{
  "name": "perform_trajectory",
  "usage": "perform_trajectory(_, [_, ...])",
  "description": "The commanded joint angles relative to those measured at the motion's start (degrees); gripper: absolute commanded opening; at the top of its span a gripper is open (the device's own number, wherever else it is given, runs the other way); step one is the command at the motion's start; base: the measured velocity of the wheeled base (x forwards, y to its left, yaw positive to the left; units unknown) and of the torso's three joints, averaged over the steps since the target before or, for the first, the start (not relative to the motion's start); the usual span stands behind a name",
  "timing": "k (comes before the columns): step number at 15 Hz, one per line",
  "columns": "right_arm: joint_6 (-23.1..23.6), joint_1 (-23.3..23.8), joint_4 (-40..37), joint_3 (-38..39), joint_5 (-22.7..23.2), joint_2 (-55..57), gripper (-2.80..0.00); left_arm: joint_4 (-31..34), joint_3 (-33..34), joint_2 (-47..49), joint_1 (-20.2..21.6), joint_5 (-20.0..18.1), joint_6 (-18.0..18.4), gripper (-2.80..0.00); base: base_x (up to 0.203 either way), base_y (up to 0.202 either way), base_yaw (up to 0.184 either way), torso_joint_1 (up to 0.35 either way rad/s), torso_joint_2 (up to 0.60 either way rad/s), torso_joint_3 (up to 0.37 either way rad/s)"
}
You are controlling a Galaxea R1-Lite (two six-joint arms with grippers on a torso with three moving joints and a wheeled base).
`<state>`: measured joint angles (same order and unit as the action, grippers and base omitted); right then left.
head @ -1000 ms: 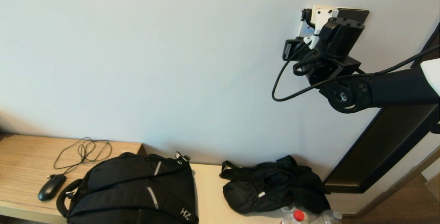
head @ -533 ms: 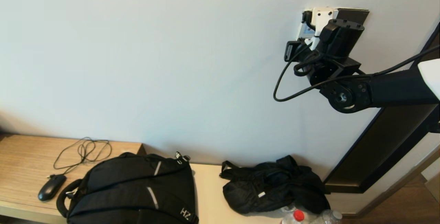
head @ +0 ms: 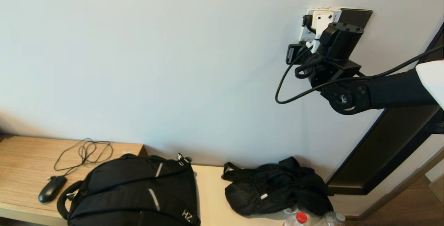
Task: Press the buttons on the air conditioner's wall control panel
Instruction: Press the temperature decrease button
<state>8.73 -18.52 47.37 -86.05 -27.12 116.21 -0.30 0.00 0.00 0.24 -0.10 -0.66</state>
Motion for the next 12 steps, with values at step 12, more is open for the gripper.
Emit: perform_trajectory(12, [0.1, 1.2, 0.5, -1.0, -0.1, 1.1, -2.8, 0.0, 0.0, 0.0, 0.0, 0.0, 0.0, -2.8, 0.0, 0.0, 0.0, 0.0, 0.0, 0.0])
